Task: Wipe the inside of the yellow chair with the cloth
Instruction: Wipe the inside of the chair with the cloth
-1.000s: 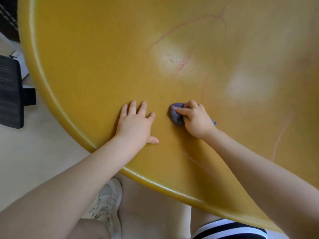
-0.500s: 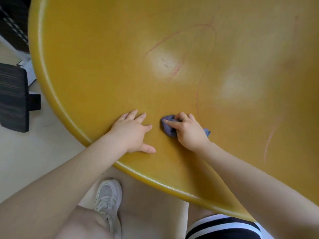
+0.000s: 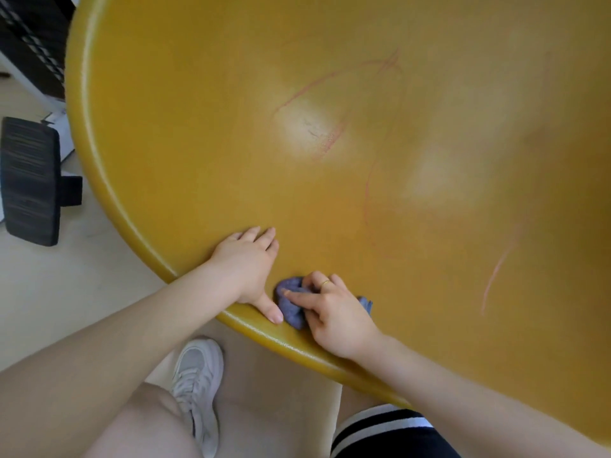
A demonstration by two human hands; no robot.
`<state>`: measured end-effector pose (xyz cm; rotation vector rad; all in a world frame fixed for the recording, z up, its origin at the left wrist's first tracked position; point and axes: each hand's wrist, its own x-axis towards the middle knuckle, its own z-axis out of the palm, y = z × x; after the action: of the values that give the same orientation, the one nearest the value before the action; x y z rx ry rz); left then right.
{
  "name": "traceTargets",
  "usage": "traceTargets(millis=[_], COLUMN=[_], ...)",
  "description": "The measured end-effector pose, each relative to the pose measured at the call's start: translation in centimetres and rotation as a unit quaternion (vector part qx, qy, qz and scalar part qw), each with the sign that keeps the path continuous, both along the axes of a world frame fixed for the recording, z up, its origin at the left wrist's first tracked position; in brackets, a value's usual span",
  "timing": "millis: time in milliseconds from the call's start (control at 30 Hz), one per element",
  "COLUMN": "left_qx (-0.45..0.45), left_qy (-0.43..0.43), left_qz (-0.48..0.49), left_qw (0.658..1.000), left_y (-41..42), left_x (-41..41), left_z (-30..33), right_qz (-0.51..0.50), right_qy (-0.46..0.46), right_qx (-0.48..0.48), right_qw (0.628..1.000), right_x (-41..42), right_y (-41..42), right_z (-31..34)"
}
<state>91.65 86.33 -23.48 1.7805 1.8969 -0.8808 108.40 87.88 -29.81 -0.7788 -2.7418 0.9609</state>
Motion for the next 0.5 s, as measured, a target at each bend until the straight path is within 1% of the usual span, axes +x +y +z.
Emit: traceTargets(millis=[33,100,133,200,300,367,433,500], left_qx=[0.000,-0.003,-0.006,-0.009,-0.013,-0.009,-0.005,-0.010], left_qy=[0.001,0.001,0.000,0.000,0.001,-0.001,-0.005,-0.004], left_qz=[0.001,0.007,0.011,0.022,0.032,0.035,0.038,0.034], left_qw=[1.000,1.000,1.000,1.000,0.999,0.999,0.999,0.999], left_y=[0.0,0.0,0.1,0.1,0.1,0.0,-0.3,-0.6], left_x=[0.1,0.1,0.2,0.2,0.3,0.4,0.4,0.4], left_z=[0.0,0.1,0.1,0.1,0.1,0.1,0.0,-0.1], right_qz=[0.012,0.010,-0.013,-0.093,-0.206,-0.239,-0.218,-0.137], right_qy=[0.005,0.020,0.015,-0.014,-0.068,-0.075,-0.064,-0.022], right_qx=[0.006,0.052,0.070,0.099,0.091,0.072,0.043,0.029], right_qw=[1.000,0.998,0.997,0.991,0.972,0.965,0.973,0.990], right_x=[0.2,0.0,-0.1,-0.4,-0.7,-1.1,-1.3,-1.1], right_y=[0.5,2.5,3.9,7.0,10.0,9.7,7.8,4.7], right_z=[-0.3,-1.2,-1.8,-2.5,-2.9,-2.6,-2.3,-2.1])
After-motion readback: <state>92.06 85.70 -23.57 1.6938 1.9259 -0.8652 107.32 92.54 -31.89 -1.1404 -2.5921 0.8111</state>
